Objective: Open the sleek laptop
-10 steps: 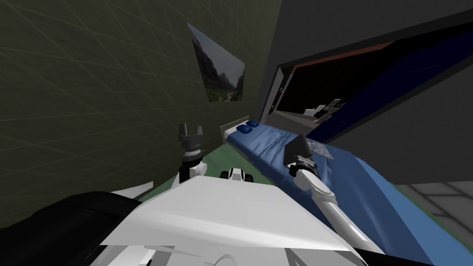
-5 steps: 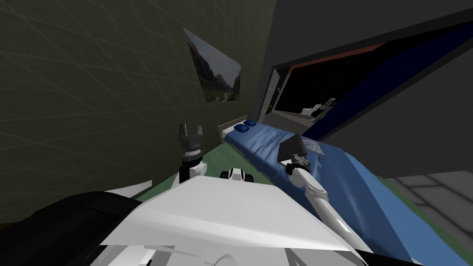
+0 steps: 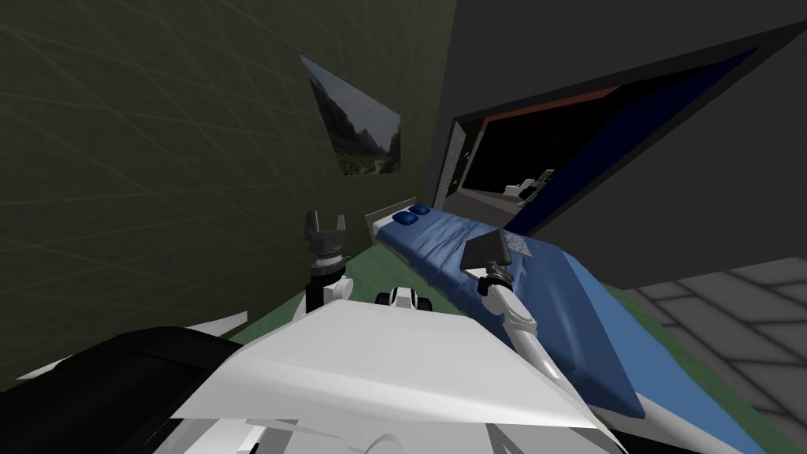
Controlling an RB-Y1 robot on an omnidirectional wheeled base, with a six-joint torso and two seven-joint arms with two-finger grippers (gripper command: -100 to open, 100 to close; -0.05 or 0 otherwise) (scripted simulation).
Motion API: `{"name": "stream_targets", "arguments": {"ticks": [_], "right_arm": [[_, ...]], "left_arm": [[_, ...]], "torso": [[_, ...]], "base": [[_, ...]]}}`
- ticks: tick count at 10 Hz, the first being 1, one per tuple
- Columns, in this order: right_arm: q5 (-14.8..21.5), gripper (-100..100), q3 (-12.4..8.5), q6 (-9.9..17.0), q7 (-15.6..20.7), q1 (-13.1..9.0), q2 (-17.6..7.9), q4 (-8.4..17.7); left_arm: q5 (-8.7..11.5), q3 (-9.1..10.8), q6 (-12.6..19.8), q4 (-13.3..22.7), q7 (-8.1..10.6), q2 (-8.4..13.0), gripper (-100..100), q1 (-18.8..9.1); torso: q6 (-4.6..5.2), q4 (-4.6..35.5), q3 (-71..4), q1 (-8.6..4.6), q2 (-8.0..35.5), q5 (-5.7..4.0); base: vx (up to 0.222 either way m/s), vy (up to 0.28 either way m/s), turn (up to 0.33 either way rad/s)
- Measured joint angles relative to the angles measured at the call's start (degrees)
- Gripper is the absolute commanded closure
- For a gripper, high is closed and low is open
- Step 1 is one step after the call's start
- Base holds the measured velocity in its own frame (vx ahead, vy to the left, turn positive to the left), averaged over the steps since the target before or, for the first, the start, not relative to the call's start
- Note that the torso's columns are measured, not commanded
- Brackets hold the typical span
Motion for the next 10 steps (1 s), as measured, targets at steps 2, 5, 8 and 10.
{"name": "stream_targets", "arguments": {"ticks": [2,5,8,10], "right_arm": [[0.6,100,-0.5,-1.5,-1.8,-0.2,2.3,-0.1],[-0.5,100,-1.1,-3.0,-1.1,-1.2,3.4,1.2],[-3.1,100,-2.3,-7.2,0.2,-2.2,2.7,5.5],[-5.7,100,-3.3,-10.7,2.1,-3.4,1.8,9.0]], "left_arm": [[0.0,0.0,0.0,0.0,0.0,0.0,0,0.0],[0.0,-0.01,0.0,0.0,0.0,0.0,0,0.0],[0.0,-0.01,0.0,0.0,0.0,0.0,0,0.0],[0.0,-0.01,0.0,0.0,0.0,0.0,0,0.0]], "torso": [[-0.04,0.0,0.0,0.13,0.0,0.11],[0.06,0.1,-0.2,0.38,-0.2,0.38],[-0.47,-0.1,-0.1,-0.07,-0.2,-0.18],[-0.35,-0.2,-0.3,-0.16,-0.6,-0.2]], "base": [[-0.025,-0.094,-0.047],[0.044,0.009,-0.126],[0.03,0.024,-0.05],[0.057,0.035,-0.069]]}}
